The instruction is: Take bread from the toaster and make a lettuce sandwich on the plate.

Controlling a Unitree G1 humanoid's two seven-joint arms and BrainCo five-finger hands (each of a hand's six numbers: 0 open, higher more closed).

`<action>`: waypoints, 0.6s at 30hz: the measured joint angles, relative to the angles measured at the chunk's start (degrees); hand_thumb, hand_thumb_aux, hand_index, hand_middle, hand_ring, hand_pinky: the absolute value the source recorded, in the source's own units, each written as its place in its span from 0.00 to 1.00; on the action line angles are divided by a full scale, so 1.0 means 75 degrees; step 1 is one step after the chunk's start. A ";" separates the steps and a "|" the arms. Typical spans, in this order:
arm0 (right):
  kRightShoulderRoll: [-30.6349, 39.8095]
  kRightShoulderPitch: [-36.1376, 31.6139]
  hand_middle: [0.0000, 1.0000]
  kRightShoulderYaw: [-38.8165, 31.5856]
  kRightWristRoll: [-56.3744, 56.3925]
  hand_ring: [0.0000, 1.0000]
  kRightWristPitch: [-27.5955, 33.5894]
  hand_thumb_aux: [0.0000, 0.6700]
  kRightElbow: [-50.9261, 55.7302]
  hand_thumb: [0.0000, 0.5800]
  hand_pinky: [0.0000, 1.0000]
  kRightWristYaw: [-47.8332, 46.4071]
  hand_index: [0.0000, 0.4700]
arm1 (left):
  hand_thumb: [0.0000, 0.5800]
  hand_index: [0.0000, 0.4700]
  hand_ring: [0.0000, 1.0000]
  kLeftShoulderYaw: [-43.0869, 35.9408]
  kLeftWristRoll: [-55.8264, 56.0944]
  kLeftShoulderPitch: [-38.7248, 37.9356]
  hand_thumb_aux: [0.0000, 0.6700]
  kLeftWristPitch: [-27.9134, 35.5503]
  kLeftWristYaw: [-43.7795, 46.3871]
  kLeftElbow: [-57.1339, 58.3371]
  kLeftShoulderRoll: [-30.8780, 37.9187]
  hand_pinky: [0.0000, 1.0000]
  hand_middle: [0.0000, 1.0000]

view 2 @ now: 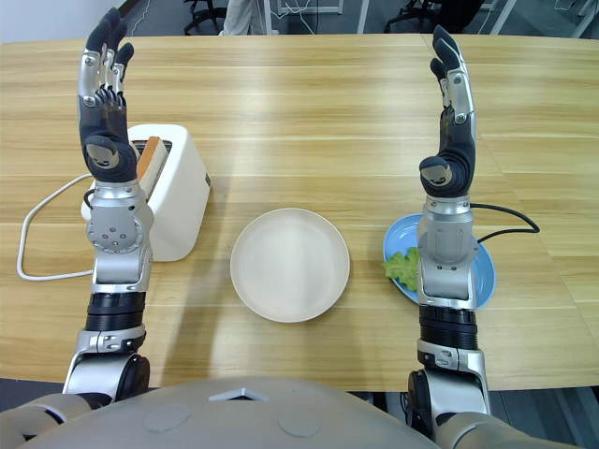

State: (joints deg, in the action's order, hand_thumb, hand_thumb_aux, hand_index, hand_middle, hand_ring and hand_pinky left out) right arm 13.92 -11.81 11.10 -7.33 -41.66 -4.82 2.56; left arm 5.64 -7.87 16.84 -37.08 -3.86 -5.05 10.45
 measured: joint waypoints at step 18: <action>-0.0002 0.0063 0.00 -0.0009 0.0000 0.00 -0.0021 0.00 0.0017 0.00 0.00 -0.0008 0.00 | 0.00 0.00 0.00 0.0374 -0.0221 0.0013 0.00 0.0229 0.0026 -0.0002 0.0536 0.00 0.00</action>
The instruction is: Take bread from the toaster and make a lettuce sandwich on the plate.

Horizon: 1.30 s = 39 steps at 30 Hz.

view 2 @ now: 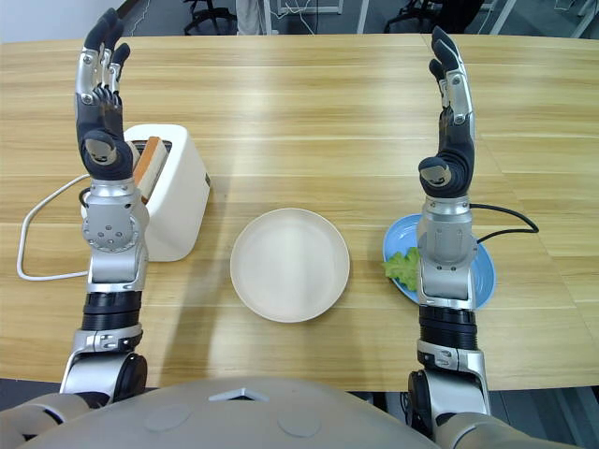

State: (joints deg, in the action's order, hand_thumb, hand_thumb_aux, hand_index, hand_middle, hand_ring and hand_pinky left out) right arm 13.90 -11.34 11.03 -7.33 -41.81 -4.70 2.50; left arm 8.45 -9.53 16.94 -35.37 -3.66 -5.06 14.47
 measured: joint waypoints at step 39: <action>0.0029 0.0472 0.00 0.0153 -0.0006 0.00 0.0205 0.00 -0.0606 0.00 0.00 0.0084 0.00 | 0.00 0.00 0.00 0.1062 -0.2890 -0.3315 0.00 0.2249 0.2319 0.0991 0.5234 0.00 0.00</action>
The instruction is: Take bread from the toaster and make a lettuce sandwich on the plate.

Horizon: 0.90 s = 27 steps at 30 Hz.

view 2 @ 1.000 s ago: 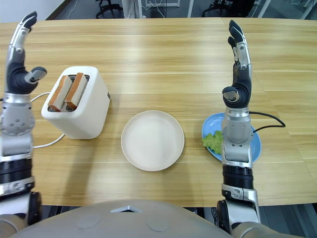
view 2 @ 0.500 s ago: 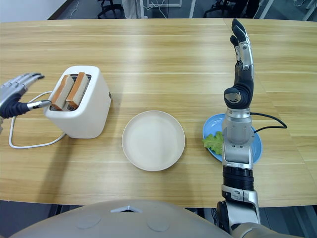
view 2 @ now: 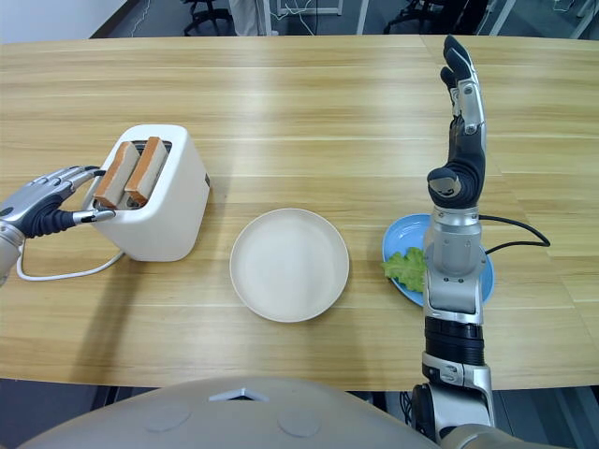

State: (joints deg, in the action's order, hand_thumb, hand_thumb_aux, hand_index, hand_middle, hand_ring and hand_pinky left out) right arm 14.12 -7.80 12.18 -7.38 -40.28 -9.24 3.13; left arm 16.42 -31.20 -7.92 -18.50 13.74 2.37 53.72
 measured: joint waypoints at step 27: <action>-0.0032 0.0133 0.00 0.0063 -0.0039 0.00 0.0041 0.00 -0.0034 0.00 0.00 0.0144 0.00 | 0.00 0.00 0.00 -0.0983 -0.0345 0.0893 0.00 0.0482 -0.0390 0.0003 -0.0122 0.00 0.00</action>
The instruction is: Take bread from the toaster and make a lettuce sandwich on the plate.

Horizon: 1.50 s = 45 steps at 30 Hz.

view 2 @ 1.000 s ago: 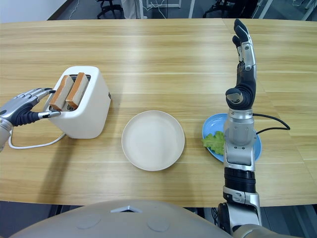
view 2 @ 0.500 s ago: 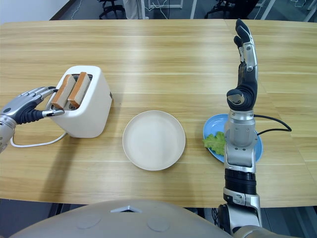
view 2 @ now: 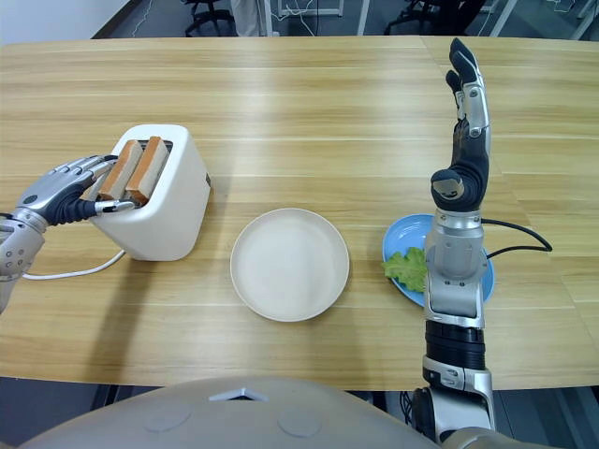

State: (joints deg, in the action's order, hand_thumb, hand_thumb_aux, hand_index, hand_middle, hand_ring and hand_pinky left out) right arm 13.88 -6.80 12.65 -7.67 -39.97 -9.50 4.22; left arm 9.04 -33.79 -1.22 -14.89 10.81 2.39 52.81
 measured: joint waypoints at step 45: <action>-0.0061 0.0253 0.00 0.0127 -0.0002 0.00 -0.0066 0.00 -0.0010 0.00 0.00 0.0119 0.00 | 1.00 0.98 1.00 0.0142 0.0743 0.0624 1.00 0.0138 -0.0683 0.0595 -0.0084 1.00 1.00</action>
State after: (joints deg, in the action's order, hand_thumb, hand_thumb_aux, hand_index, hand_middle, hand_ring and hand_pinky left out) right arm 13.43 -4.91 13.60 -7.68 -40.47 -9.58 5.10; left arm 10.11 -28.22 3.46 -13.85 5.69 6.85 52.18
